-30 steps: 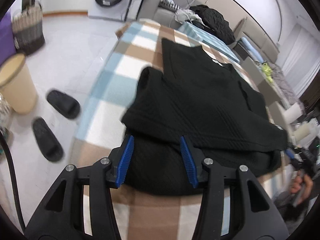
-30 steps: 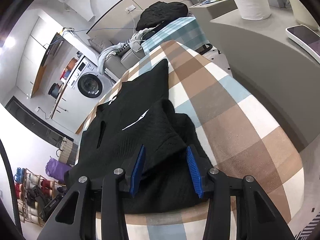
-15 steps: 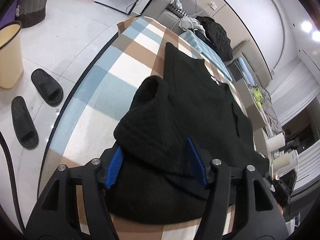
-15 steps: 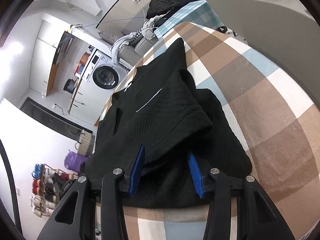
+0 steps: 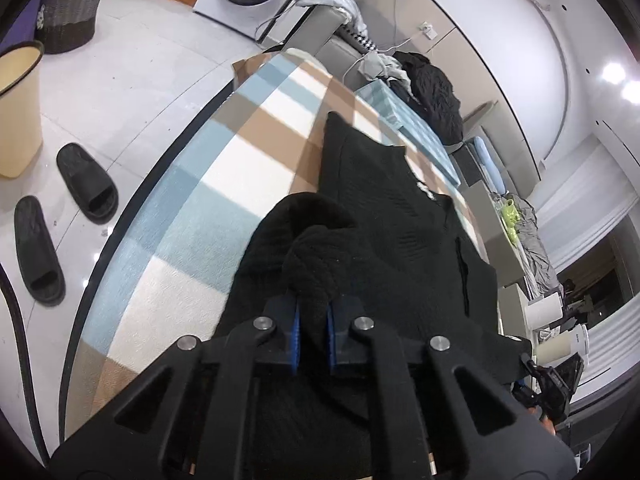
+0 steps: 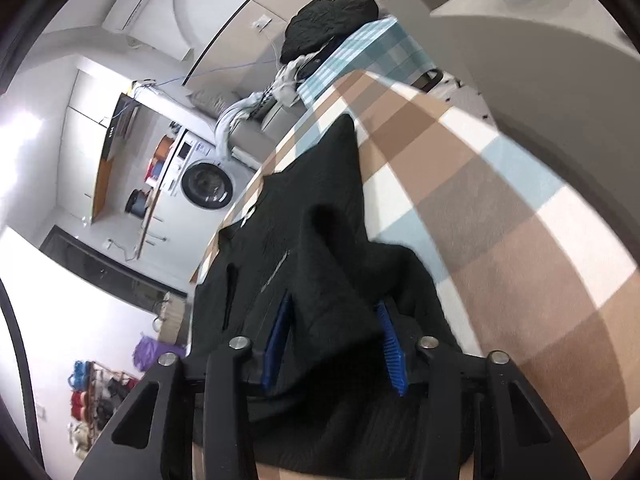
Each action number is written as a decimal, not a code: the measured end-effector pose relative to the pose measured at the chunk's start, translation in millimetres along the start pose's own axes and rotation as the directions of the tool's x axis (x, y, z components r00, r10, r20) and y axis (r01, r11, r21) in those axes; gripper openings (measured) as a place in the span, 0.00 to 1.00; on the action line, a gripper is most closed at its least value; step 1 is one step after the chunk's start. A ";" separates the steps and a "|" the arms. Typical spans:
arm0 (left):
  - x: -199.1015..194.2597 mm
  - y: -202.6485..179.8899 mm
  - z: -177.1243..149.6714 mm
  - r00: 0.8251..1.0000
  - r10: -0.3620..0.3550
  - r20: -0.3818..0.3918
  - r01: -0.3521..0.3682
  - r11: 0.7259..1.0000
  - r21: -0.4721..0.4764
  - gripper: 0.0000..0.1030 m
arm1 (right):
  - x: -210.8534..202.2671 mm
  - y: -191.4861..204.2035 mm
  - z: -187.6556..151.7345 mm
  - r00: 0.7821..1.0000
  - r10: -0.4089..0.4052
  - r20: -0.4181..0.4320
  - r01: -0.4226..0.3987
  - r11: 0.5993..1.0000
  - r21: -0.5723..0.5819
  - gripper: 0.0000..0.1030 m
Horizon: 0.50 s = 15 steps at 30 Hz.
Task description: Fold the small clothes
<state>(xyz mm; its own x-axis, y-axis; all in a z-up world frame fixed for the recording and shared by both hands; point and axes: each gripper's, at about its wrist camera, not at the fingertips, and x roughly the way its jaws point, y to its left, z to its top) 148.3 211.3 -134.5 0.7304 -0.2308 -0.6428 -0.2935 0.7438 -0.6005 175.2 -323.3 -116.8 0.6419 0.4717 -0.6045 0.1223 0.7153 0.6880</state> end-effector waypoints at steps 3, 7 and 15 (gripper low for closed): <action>-8.6 -11.8 9.5 0.999 -0.020 0.029 0.019 1.000 0.022 0.06 | -1.3 17.0 8.1 1.000 0.014 0.017 -0.013 0.998 -0.059 0.10; -13.5 -24.1 32.1 0.997 -0.036 0.063 0.034 0.999 0.041 0.06 | 5.9 33.9 29.0 0.998 0.055 0.035 -0.052 0.996 -0.066 0.09; 35.9 -35.6 89.3 0.999 -0.004 0.039 0.003 1.000 0.023 0.07 | 66.8 14.8 79.8 0.999 -0.031 -0.012 0.032 0.992 0.124 0.16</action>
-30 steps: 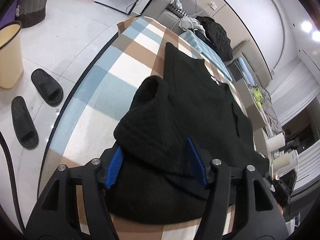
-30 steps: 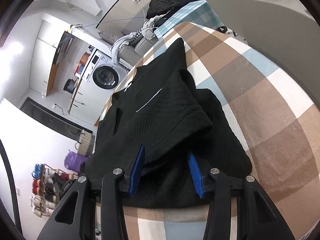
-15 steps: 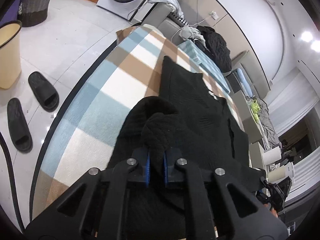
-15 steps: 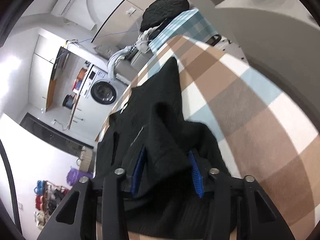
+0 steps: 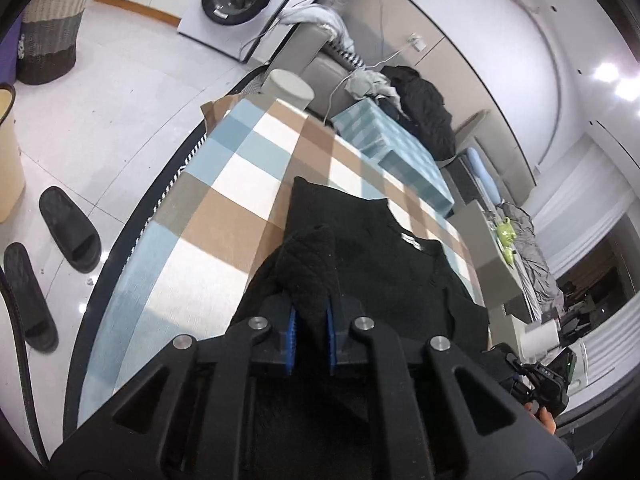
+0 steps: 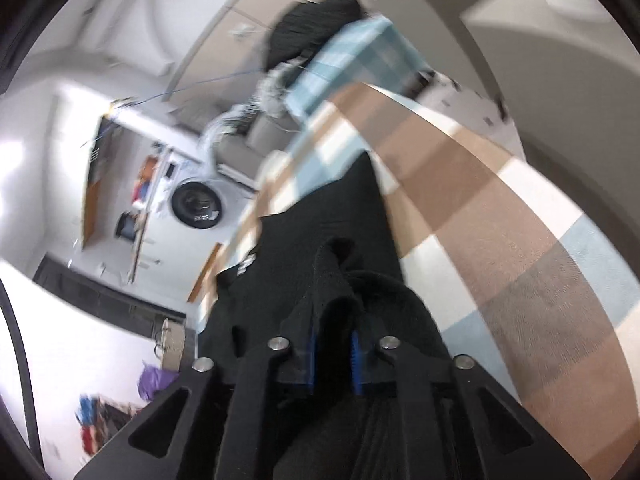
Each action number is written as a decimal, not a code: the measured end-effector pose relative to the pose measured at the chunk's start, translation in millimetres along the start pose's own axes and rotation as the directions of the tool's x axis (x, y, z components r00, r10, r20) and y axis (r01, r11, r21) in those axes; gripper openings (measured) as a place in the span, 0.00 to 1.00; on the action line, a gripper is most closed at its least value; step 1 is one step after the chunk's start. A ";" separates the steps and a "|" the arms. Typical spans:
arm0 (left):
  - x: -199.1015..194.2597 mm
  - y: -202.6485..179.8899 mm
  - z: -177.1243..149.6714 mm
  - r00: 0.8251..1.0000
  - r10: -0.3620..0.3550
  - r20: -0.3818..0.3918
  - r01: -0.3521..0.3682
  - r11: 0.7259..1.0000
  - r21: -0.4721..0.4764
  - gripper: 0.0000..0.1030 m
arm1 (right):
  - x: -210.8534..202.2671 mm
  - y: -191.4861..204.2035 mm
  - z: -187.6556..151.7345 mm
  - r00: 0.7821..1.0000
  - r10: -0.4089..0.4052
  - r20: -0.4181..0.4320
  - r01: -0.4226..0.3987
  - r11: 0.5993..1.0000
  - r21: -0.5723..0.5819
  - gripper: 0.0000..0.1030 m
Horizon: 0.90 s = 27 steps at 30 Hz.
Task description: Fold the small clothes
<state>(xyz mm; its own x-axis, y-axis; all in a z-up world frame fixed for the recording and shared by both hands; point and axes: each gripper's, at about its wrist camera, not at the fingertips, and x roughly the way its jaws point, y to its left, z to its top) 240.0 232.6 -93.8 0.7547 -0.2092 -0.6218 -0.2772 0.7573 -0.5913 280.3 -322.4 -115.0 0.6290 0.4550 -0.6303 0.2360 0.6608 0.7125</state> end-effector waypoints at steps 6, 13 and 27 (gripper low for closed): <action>17.5 2.8 2.0 0.998 0.035 -0.044 -0.036 0.999 -0.008 0.20 | -17.9 4.0 6.1 0.999 0.004 0.053 -0.002 0.999 -0.037 0.46; -10.2 14.2 -19.9 0.997 0.072 0.002 -0.073 0.997 0.026 0.62 | -45.8 9.5 -19.3 0.990 -0.143 0.007 0.139 0.950 -0.279 0.48; -51.0 24.0 -80.5 0.990 0.141 -0.018 -0.138 0.985 0.105 0.64 | -61.5 -11.1 -85.9 0.952 -0.297 -0.071 0.216 0.818 -0.533 0.06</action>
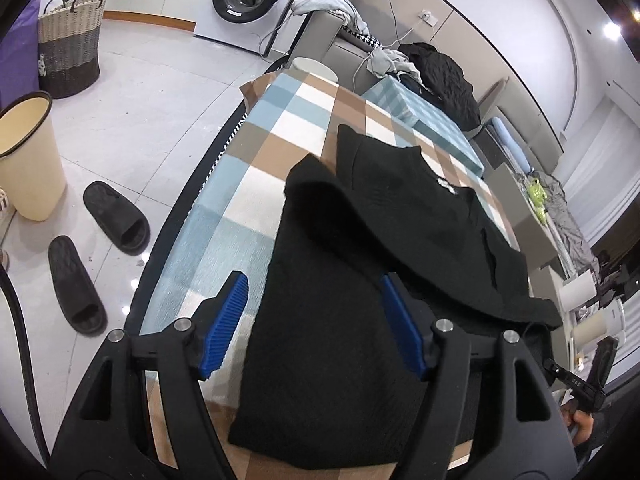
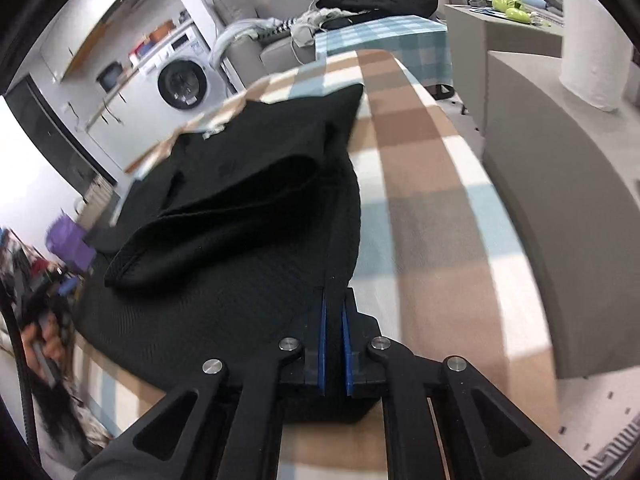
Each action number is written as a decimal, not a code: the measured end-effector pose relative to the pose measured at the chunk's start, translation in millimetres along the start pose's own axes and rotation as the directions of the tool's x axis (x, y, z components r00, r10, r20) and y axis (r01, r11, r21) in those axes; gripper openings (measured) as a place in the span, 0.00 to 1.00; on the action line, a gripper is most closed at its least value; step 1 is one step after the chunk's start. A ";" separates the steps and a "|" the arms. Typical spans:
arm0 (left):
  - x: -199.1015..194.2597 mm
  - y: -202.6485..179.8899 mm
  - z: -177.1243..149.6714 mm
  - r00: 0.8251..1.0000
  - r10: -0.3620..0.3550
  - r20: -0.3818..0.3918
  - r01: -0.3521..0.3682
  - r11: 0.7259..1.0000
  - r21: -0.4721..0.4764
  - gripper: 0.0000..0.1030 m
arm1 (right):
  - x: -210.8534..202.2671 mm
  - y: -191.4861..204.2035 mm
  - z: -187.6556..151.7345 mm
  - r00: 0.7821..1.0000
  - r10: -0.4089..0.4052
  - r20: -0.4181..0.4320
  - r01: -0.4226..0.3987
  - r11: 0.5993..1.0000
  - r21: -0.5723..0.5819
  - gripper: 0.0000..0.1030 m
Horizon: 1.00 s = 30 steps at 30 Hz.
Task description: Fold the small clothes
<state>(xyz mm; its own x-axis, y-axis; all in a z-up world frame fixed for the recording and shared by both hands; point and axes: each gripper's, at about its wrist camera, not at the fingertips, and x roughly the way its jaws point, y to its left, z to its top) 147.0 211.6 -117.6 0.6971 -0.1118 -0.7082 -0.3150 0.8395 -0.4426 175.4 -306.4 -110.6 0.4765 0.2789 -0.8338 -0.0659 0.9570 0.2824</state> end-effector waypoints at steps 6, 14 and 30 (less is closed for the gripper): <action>-4.8 -7.3 -0.5 1.000 -0.001 -0.003 0.001 1.000 0.020 0.64 | -22.1 -3.8 6.4 0.995 0.005 0.103 -0.012 0.997 0.071 0.37; -1.1 -20.3 3.6 0.999 -0.033 -0.014 0.034 0.999 0.033 0.64 | 2.6 17.1 30.9 0.976 0.199 0.085 -0.211 0.963 0.169 0.59; 0.2 -27.6 21.7 0.998 -0.061 0.009 0.060 0.997 0.044 0.64 | 58.0 18.8 121.3 0.920 0.302 0.251 -0.385 0.817 0.429 0.07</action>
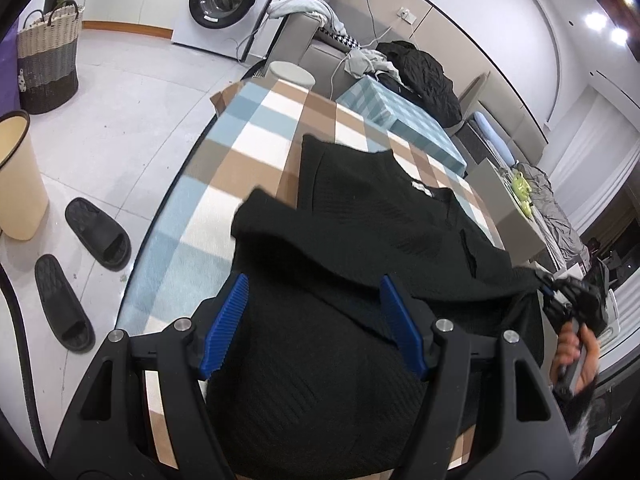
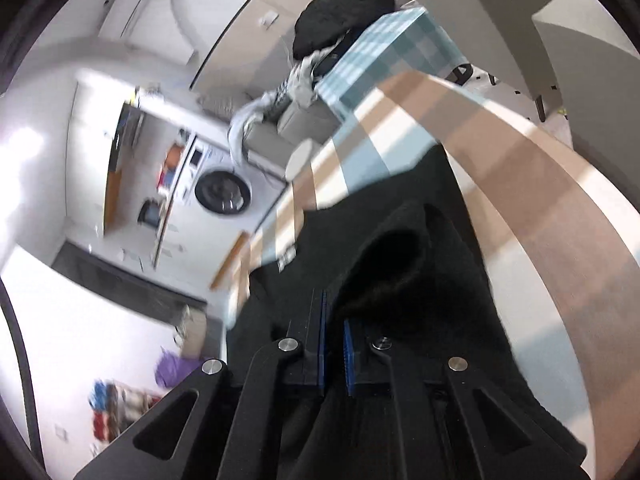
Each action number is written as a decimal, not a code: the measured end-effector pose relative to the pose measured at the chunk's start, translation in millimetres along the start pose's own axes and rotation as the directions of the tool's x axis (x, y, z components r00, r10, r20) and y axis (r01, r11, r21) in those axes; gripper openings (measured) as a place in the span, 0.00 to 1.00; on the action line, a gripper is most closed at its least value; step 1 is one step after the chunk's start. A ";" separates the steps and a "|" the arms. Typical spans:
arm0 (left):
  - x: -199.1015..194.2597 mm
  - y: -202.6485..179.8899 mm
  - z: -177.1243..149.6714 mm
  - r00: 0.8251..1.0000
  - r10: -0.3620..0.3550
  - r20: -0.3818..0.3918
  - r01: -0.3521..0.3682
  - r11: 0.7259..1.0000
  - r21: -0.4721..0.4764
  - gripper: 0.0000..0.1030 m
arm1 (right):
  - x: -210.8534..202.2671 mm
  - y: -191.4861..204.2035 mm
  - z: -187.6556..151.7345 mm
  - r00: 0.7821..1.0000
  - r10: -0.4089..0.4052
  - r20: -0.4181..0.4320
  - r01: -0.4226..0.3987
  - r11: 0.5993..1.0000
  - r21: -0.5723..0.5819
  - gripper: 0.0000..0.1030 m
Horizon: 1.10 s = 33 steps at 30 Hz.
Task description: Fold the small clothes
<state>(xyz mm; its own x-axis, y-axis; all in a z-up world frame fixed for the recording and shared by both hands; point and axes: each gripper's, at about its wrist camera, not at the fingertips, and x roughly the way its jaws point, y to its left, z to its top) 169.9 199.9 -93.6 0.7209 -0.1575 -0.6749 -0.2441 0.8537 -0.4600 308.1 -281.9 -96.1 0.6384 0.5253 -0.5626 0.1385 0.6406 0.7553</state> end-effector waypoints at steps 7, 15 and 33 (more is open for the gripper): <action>2.3 -3.0 13.9 1.000 0.015 0.004 -0.016 0.999 0.034 0.64 | 20.4 -7.3 17.4 0.984 -0.160 -0.075 0.160 0.987 -0.016 0.37; 38.9 -4.3 14.5 0.995 0.021 -0.101 -0.017 0.999 0.036 0.64 | -2.3 -9.2 16.3 0.984 -0.178 -0.028 0.176 0.983 -0.052 0.39; 66.8 17.1 59.1 1.000 -0.012 -0.020 0.010 0.998 -0.061 0.05 | -4.6 -14.9 32.2 0.987 -0.156 0.035 0.158 0.986 -0.062 0.06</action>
<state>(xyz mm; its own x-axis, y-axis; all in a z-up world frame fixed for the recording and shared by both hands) 252.1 233.4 -112.5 0.7108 -0.1772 -0.6807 -0.2755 0.8203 -0.5012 327.5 -311.9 -94.0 0.6354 0.3989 -0.6611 0.1899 0.7491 0.6346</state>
